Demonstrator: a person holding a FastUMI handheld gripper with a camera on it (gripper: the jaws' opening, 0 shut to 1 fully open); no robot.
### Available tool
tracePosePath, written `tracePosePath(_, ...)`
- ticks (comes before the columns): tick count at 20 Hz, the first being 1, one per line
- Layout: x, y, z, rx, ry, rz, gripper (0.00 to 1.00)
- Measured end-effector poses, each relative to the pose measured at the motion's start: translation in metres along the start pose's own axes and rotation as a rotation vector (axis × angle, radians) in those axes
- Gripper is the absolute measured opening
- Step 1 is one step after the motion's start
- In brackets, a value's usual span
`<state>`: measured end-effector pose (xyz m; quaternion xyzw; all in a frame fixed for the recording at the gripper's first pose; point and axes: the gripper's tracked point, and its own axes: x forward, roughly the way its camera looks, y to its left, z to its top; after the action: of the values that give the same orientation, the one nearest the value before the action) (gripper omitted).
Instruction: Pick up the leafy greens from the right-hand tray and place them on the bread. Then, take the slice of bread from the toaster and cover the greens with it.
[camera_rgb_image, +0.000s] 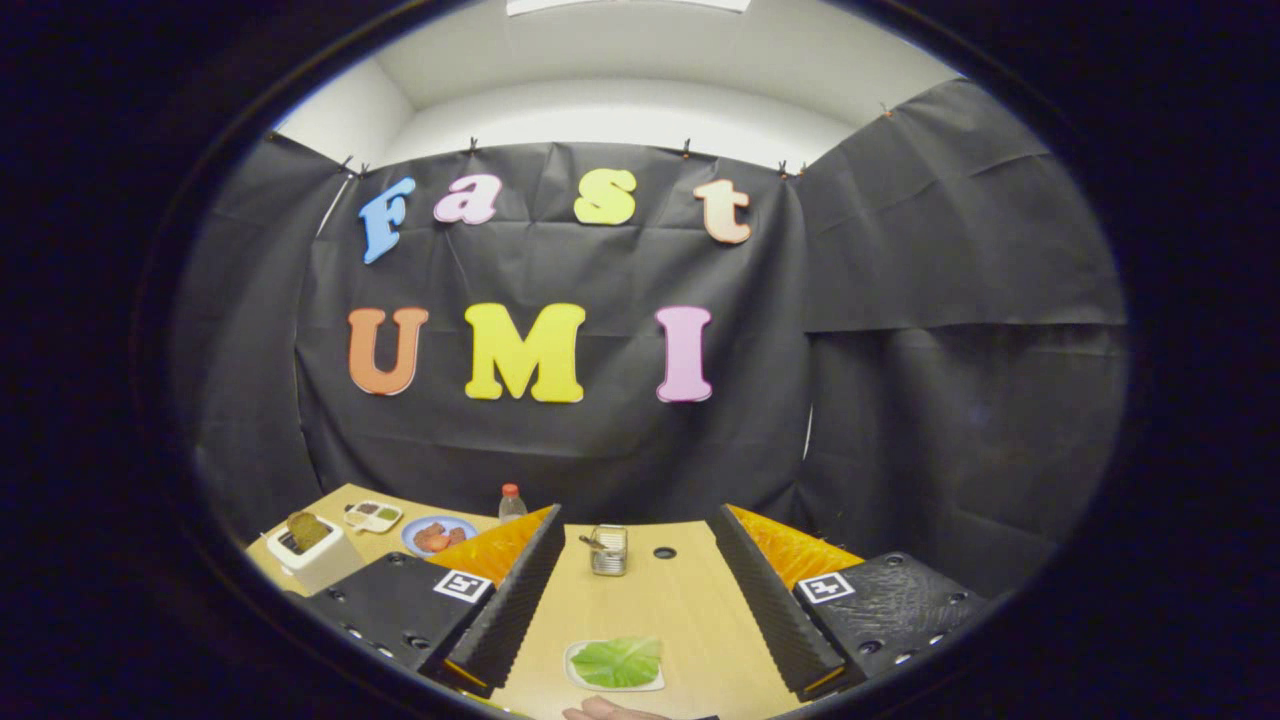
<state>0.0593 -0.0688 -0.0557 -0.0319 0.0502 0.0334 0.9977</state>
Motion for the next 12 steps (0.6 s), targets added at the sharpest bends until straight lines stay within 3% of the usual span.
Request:
tracePosePath(5,0.062,-0.023,-0.058,-0.063,0.094,0.042,0.95)
tracePosePath(12,0.127,-0.026,-0.189,-0.102,0.357,0.154,0.95)
